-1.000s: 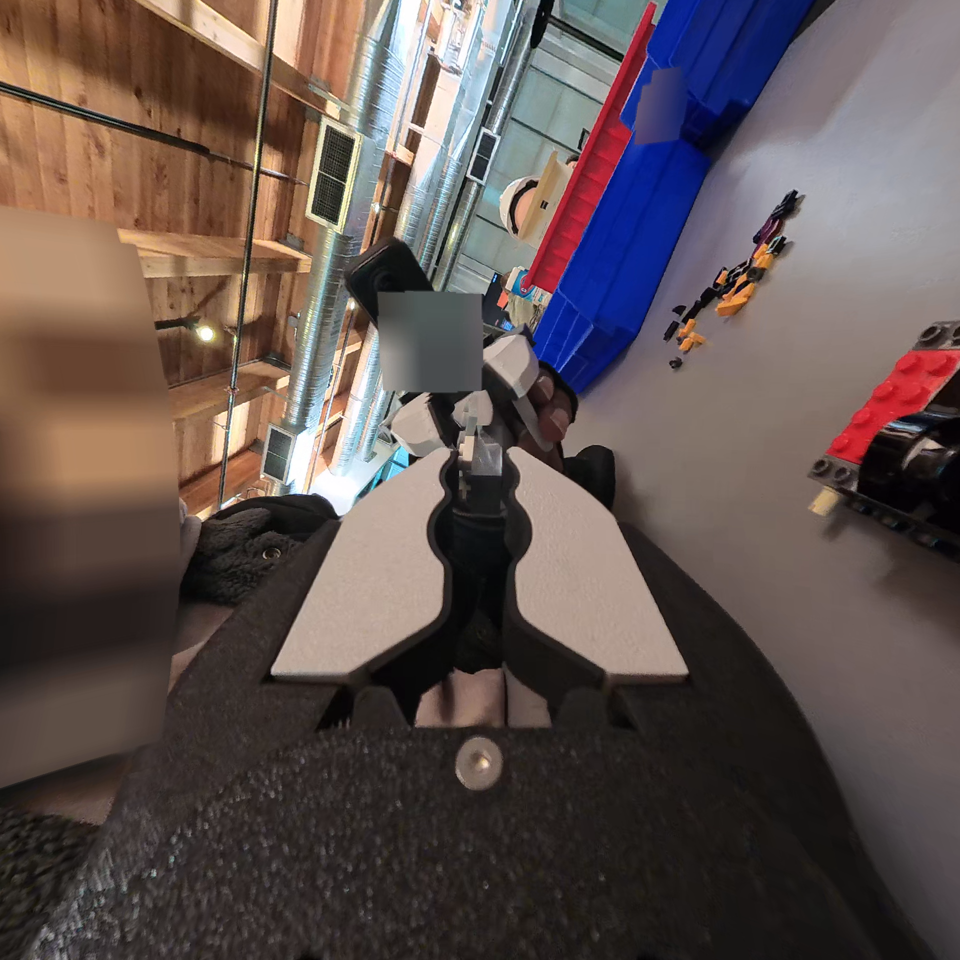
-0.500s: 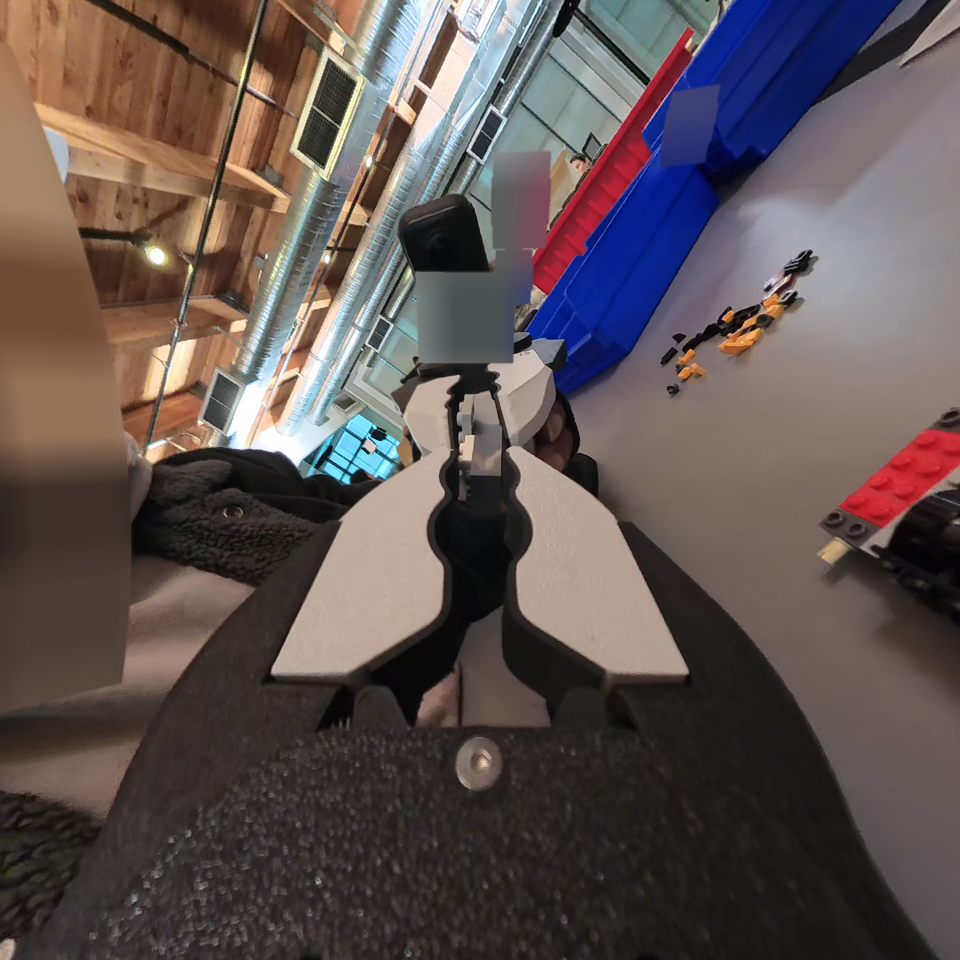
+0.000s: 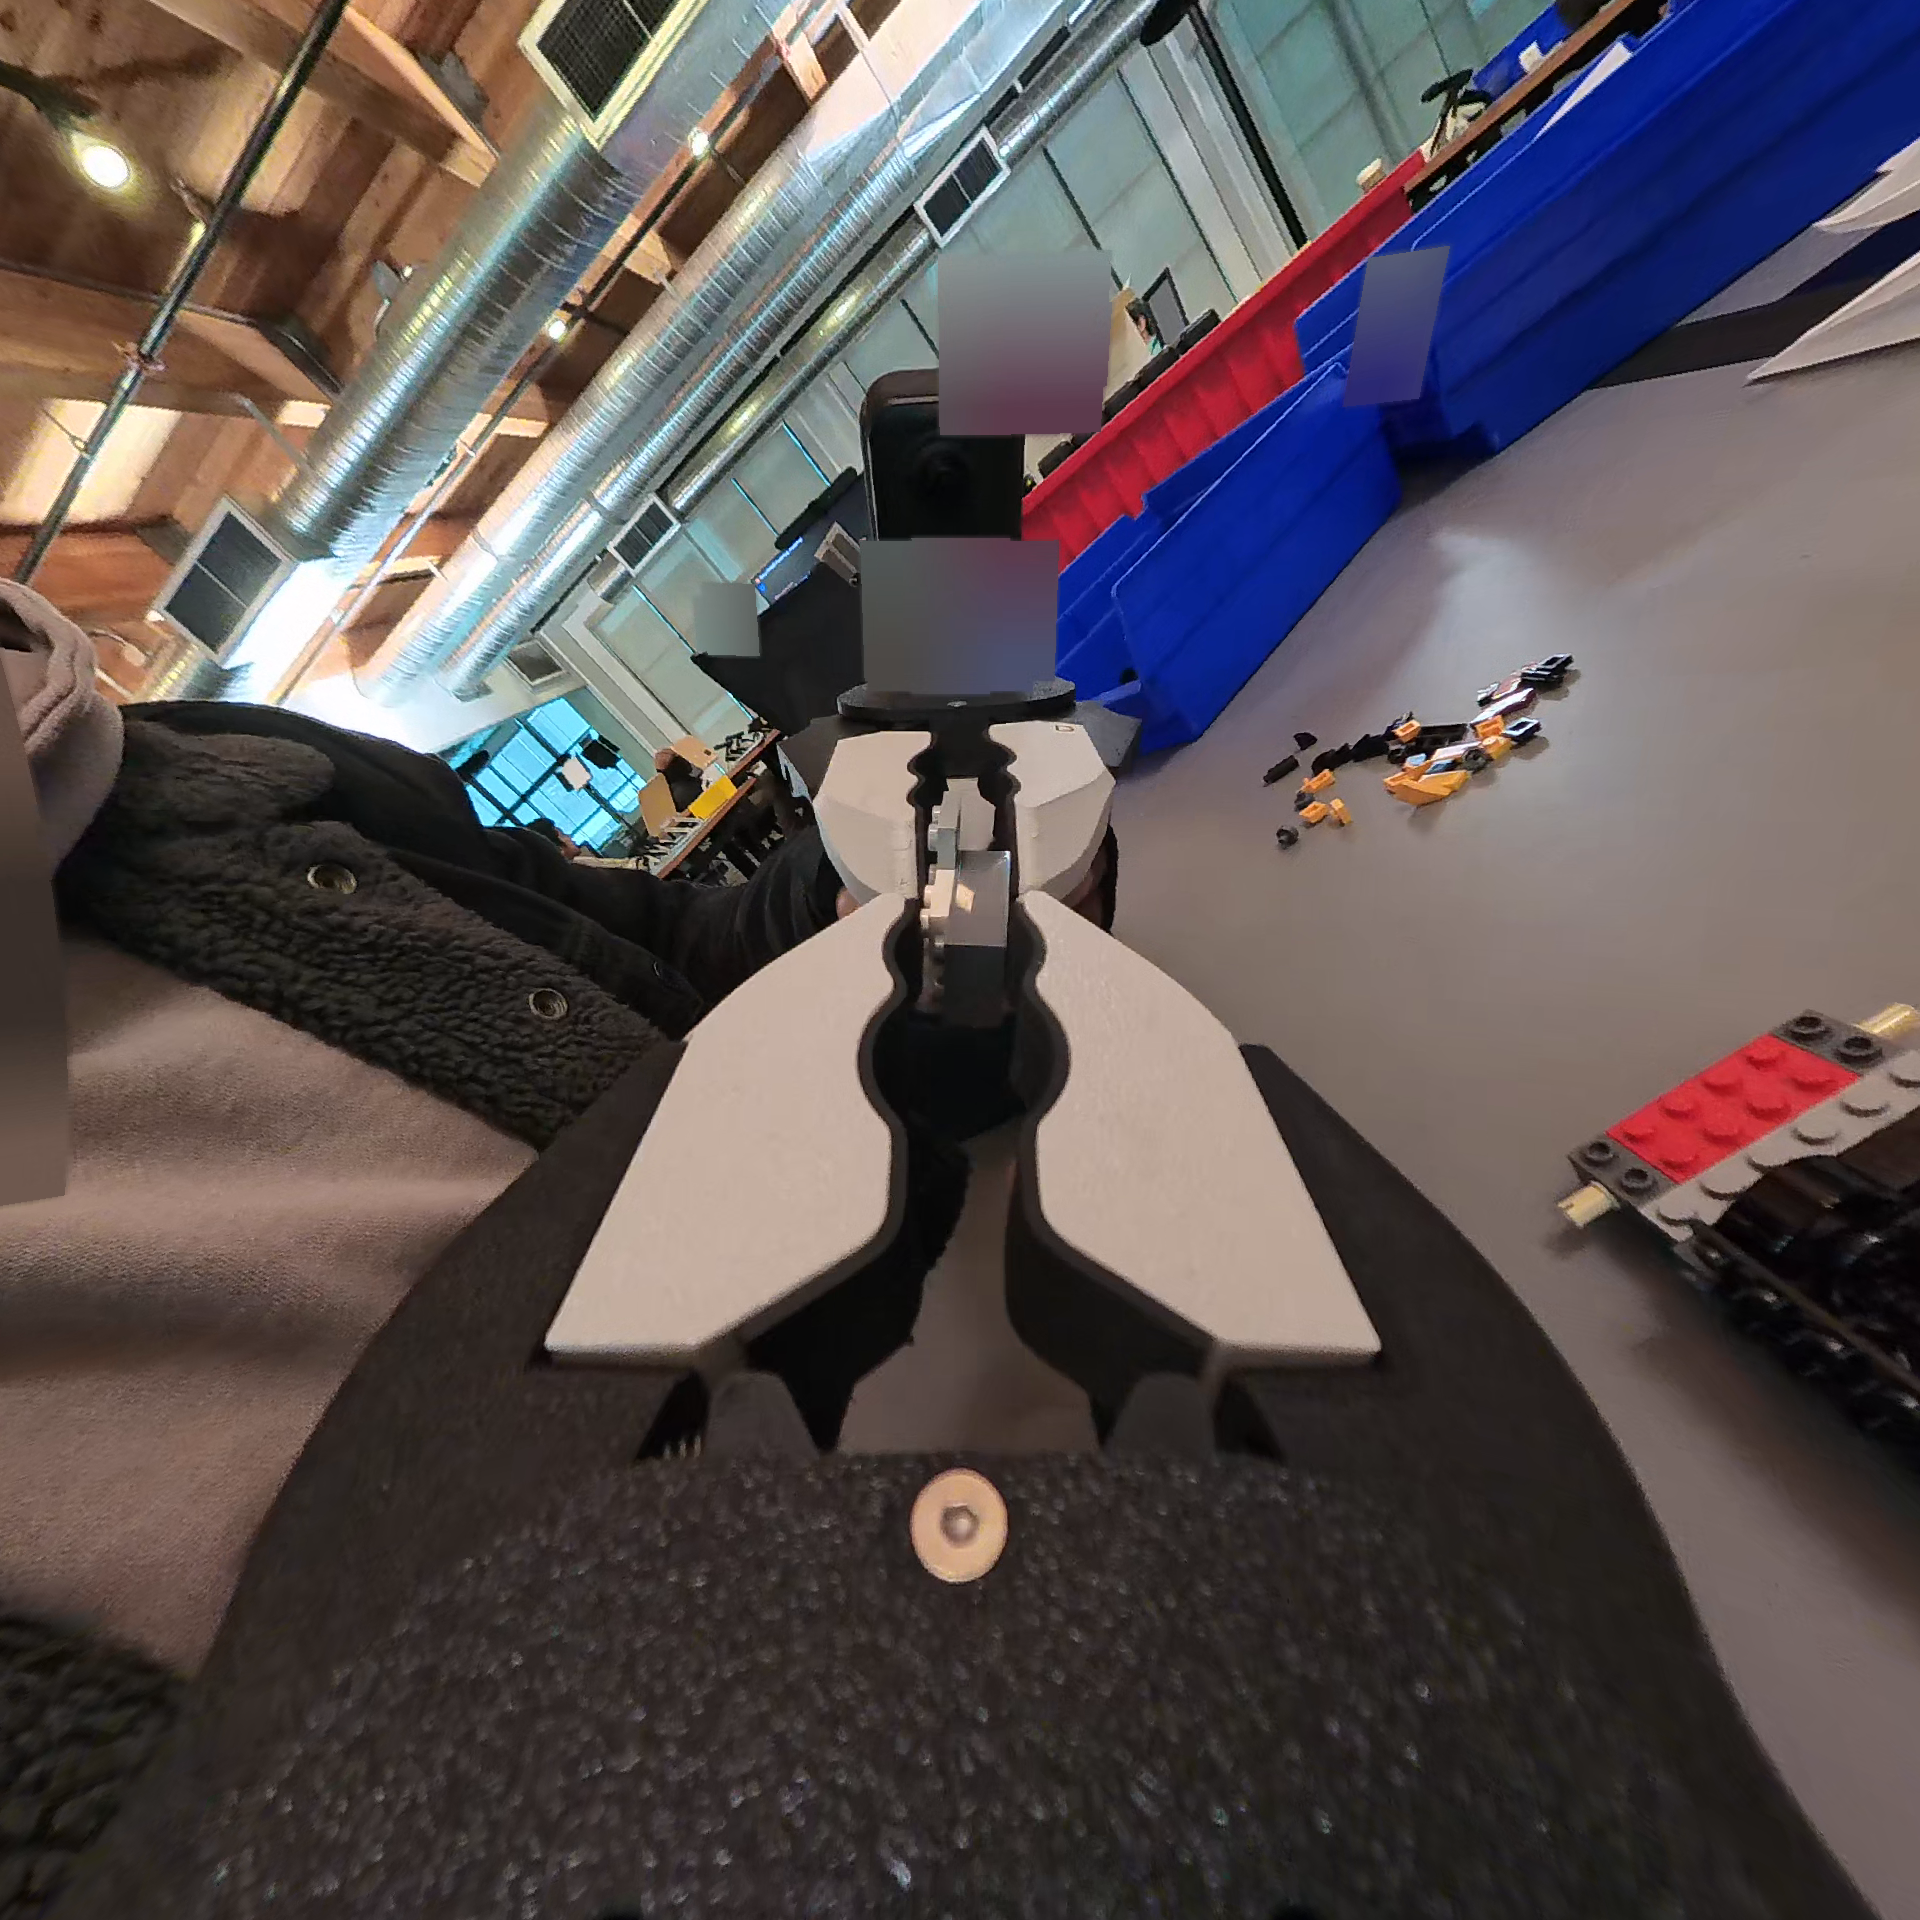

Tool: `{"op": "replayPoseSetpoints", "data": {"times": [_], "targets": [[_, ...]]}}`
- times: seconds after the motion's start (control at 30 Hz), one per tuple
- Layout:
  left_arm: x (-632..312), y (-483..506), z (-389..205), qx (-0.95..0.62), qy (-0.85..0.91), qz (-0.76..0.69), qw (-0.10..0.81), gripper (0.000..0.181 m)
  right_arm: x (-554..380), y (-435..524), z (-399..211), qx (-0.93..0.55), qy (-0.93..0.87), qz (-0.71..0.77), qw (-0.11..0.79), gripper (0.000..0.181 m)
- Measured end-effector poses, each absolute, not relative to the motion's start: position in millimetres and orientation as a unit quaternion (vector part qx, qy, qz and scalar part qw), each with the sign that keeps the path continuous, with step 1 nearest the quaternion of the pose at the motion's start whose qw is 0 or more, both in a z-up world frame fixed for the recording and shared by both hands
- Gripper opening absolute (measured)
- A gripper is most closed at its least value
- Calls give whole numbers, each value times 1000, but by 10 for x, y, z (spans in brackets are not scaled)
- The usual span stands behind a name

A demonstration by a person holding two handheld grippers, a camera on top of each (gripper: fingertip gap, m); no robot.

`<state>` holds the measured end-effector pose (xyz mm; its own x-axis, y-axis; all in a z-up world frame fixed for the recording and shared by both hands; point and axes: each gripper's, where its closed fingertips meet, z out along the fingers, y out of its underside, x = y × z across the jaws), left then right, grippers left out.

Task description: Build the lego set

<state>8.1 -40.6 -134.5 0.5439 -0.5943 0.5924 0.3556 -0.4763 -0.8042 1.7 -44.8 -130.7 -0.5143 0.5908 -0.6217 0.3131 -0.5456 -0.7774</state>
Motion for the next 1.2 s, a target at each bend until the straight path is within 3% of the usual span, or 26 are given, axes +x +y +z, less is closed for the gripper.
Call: {"op": "replayPoseSetpoints", "data": {"times": [0.23, 0.3, 0.4, 0.7, 1.2], "targets": [[61, -373, -1325, -716, 75, -472, 510, 15, -6, -412, -1313, -490, -453, 741, 78, 15], [68, -379, -1299, -710, 70, -484, 506, 27, -5, -380, -1286, -491, -437, 750, 72, 15], [55, -394, -1261, -695, 54, -517, 496, 31, 4, -328, -1254, -493, -414, 763, 59, 15], [78, -345, -1311, -705, 40, -525, 475, 15, -6, -344, -1277, -500, -406, 764, 42, 15], [47, -375, -1383, -715, 57, -517, 468, 15, -19, -332, -1350, -509, -441, 735, 77, 17]]}}
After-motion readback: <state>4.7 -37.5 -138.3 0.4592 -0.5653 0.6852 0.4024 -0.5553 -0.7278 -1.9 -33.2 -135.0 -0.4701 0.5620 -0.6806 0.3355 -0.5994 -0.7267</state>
